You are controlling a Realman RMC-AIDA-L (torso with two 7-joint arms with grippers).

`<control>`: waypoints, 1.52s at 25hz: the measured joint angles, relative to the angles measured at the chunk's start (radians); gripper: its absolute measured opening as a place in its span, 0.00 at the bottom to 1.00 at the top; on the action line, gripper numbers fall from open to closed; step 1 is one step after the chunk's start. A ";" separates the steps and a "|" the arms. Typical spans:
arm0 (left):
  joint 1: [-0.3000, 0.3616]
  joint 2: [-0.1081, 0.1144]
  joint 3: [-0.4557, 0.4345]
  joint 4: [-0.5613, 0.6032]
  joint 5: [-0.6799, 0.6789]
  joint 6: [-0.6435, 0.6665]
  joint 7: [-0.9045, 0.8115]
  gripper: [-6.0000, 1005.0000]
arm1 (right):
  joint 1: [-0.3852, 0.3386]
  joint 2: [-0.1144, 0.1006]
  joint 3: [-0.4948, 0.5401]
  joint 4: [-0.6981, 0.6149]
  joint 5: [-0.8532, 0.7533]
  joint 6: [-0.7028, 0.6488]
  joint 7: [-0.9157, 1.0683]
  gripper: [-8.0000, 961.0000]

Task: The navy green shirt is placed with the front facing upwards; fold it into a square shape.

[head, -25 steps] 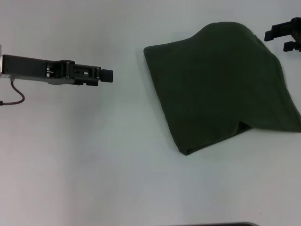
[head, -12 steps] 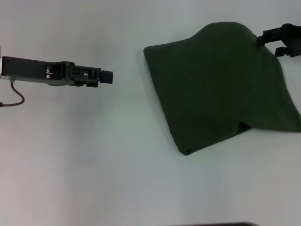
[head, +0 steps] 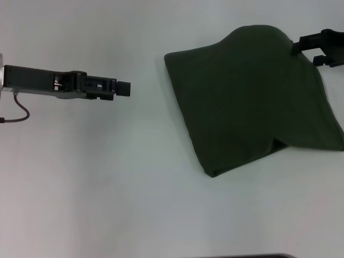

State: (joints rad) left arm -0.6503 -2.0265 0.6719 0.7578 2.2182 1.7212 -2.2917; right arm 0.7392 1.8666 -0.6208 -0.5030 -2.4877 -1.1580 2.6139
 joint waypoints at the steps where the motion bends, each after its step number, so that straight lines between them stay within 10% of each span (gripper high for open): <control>1: 0.000 0.000 0.000 0.000 0.001 0.000 0.000 0.78 | -0.002 0.000 0.000 0.000 0.006 0.002 0.000 0.77; 12: 0.000 0.001 0.000 0.001 0.004 0.000 0.002 0.78 | -0.008 0.005 -0.004 0.000 0.027 0.005 0.005 0.69; 23: -0.001 0.001 0.000 0.001 0.006 -0.005 0.002 0.78 | -0.016 -0.004 -0.010 -0.009 0.023 -0.005 0.000 0.19; 38: 0.002 -0.001 0.000 0.000 0.005 0.000 0.002 0.78 | -0.019 0.007 -0.026 -0.078 0.025 -0.048 -0.012 0.02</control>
State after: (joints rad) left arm -0.6487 -2.0278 0.6719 0.7579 2.2230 1.7211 -2.2902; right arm 0.7206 1.8737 -0.6471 -0.5815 -2.4630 -1.2065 2.6021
